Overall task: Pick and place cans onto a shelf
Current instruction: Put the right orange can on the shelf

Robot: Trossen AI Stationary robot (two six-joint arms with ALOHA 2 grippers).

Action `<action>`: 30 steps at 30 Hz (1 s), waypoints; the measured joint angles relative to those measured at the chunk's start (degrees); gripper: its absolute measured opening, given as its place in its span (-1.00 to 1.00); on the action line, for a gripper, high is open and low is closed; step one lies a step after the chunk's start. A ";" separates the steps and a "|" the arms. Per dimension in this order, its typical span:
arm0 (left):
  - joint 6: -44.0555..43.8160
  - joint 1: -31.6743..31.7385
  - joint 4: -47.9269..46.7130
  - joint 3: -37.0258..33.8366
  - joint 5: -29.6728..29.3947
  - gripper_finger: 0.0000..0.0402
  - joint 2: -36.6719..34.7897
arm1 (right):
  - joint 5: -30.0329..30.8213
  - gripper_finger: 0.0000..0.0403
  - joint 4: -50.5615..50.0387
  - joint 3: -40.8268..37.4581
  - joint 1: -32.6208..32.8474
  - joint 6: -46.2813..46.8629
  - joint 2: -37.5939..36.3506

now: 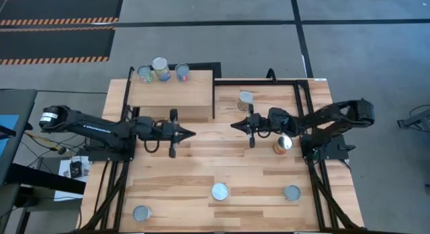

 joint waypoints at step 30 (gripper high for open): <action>-1.88 0.09 19.49 -16.50 0.87 -1.00 -0.52 | 37.57 -0.43 -117.72 36.00 34.98 49.37 -9.40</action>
